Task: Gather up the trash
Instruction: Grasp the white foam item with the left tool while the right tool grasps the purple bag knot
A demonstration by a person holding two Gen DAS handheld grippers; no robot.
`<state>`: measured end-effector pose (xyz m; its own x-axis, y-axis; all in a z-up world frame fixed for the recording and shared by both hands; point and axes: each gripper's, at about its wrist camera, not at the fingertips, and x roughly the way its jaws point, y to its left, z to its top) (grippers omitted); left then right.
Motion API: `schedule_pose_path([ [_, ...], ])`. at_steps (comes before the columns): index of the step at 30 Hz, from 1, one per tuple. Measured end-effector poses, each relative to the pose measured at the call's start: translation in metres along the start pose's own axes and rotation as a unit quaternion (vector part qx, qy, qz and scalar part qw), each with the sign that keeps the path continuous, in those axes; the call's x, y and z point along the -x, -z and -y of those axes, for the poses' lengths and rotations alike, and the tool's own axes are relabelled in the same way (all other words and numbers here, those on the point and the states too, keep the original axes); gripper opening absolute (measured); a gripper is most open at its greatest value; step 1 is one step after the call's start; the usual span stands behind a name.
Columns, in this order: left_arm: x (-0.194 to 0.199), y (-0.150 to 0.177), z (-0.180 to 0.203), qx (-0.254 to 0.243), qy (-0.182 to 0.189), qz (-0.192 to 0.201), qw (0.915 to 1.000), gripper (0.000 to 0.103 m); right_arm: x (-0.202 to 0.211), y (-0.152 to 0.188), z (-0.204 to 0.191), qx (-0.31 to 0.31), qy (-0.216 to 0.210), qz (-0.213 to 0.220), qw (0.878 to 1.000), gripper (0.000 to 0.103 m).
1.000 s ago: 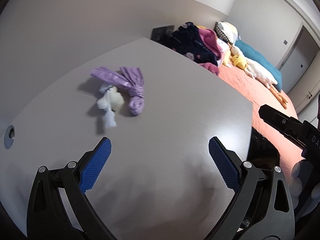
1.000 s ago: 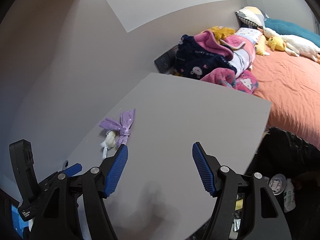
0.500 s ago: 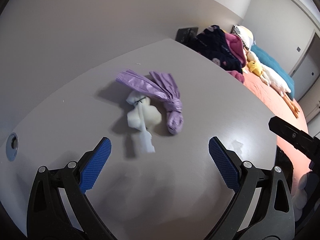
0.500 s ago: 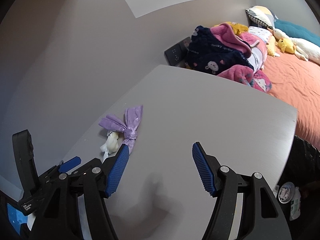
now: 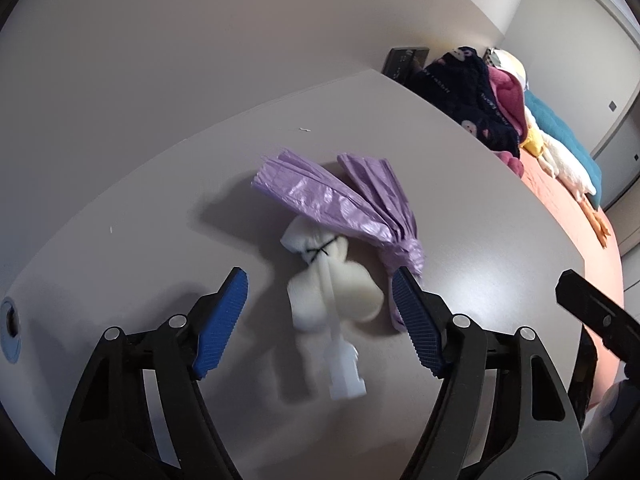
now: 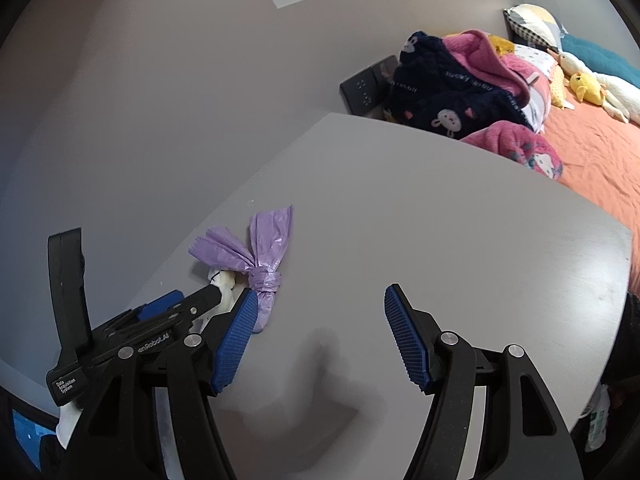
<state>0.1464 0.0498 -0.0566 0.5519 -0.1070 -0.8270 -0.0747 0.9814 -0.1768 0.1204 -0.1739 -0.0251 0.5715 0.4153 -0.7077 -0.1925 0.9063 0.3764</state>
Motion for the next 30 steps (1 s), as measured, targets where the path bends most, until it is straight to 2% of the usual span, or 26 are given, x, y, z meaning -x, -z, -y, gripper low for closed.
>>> schedule_pose_path([
  [4,-0.008,-0.002,-0.001,-0.007,-0.002,-0.007,0.9999,0.073,-0.014,-0.003,-0.005,0.002,-0.002,-0.009,1.000,0.068],
  [7,-0.015,-0.003,0.000,-0.015,-0.009,-0.013,0.9998,0.068,-0.022,-0.005,-0.008,0.003,-0.005,-0.014,1.000,0.068],
  [13,-0.021,-0.003,0.000,-0.029,-0.010,-0.019,0.9993,0.053,-0.034,-0.007,-0.012,0.010,-0.009,-0.021,1.000,0.068],
  [15,-0.023,-0.003,-0.002,-0.028,-0.007,-0.020,0.9994,0.041,-0.039,-0.008,-0.014,0.012,-0.009,-0.024,1.000,0.068],
  [18,-0.021,-0.001,-0.005,-0.027,-0.004,-0.014,0.9995,0.035,-0.046,-0.007,-0.018,0.017,-0.011,-0.030,0.999,0.068],
  [30,0.001,0.004,-0.043,0.021,-0.025,0.006,0.9995,0.034,-0.073,-0.007,-0.038,0.046,-0.015,-0.055,0.997,0.063],
])
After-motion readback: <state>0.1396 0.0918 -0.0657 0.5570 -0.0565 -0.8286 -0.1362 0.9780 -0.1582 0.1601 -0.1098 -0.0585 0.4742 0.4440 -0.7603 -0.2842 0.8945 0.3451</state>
